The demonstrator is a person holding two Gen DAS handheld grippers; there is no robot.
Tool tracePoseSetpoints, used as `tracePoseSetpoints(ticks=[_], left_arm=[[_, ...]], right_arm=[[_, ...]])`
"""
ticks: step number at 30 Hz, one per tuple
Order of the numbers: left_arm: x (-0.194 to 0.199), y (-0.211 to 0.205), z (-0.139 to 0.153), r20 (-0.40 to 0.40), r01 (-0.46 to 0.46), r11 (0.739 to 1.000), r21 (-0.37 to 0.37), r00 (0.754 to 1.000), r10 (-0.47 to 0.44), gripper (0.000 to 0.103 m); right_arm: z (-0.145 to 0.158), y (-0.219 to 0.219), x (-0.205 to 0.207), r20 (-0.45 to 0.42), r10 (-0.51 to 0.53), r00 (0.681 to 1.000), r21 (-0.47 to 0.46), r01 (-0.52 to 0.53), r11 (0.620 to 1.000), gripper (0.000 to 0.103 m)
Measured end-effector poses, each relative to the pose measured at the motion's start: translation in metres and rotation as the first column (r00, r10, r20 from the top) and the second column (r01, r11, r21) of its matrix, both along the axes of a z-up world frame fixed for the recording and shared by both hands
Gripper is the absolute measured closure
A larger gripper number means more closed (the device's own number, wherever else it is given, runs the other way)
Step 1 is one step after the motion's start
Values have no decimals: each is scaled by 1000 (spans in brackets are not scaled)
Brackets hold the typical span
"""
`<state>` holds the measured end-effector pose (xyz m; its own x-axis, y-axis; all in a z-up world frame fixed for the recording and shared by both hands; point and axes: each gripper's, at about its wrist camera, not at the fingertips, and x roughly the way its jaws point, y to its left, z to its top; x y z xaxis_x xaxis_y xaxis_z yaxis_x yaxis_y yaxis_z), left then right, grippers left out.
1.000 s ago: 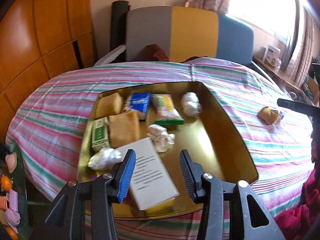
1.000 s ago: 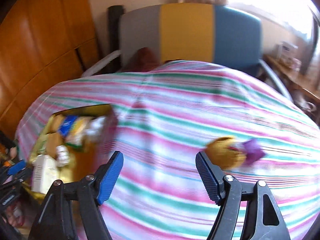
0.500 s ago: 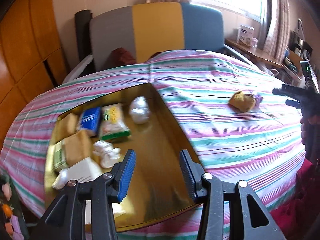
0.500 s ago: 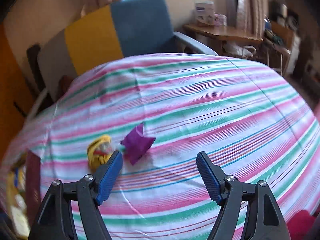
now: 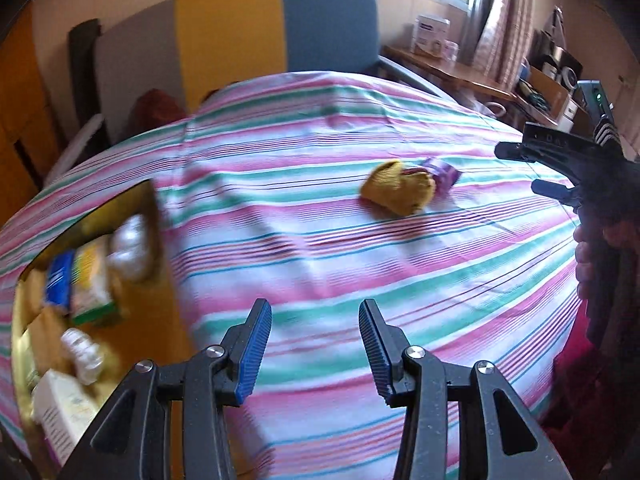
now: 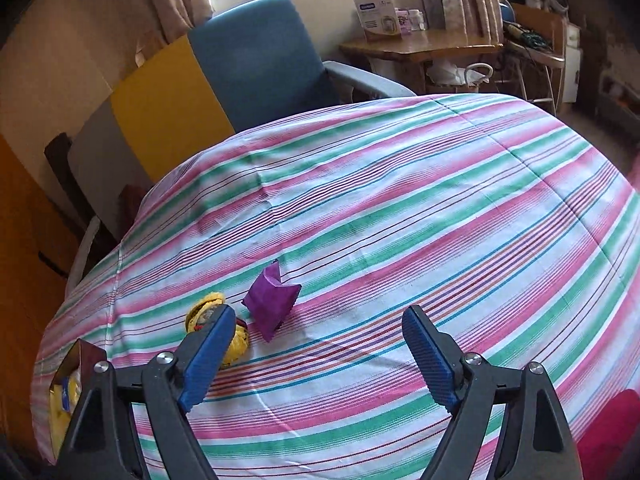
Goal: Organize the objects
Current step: 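Grasp the yellow knitted plush toy with the left tool while the right tool moves to the purple candy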
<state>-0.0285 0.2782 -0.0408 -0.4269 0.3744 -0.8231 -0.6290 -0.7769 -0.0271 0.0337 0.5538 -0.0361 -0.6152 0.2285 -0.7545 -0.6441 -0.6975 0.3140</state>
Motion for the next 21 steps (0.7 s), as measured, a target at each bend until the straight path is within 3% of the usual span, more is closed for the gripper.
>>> tracePoseSetpoints(ticks=[4, 6, 7, 11, 13, 15, 18, 21], left_arm=[[-9, 33, -6, 33, 49, 999, 21, 998, -50, 56], [-21, 48, -10, 107, 51, 996, 69, 993, -59, 50], [-28, 56, -13, 143, 40, 994, 100, 988, -54, 43], [-50, 79, -20, 241, -23, 983, 180, 970, -22, 36], [-62, 90, -23, 267, -60, 977, 206, 964, 3, 27], [-73, 105, -27, 275, -92, 971, 222, 961, 28, 25], [-86, 125, -36, 282, -111, 970, 215, 958, 47, 20], [-100, 149, -52, 264, -119, 981, 154, 962, 75, 20]], right_arm=[[-1, 5, 4, -9, -23, 1000, -29, 23, 999, 17], [-2, 7, 5, -16, -30, 999, -50, 29, 998, 16], [-3, 8, 5, -16, -29, 999, -57, 28, 998, 16], [-5, 10, 5, -23, -32, 999, -82, 30, 996, 15], [-7, 12, 5, -29, -37, 999, -99, 34, 994, 15], [-9, 13, 6, -36, -41, 999, -119, 36, 992, 15], [-12, 15, 6, -39, -42, 998, -142, 36, 989, 15], [-14, 17, 6, -45, -46, 998, -156, 39, 987, 15]])
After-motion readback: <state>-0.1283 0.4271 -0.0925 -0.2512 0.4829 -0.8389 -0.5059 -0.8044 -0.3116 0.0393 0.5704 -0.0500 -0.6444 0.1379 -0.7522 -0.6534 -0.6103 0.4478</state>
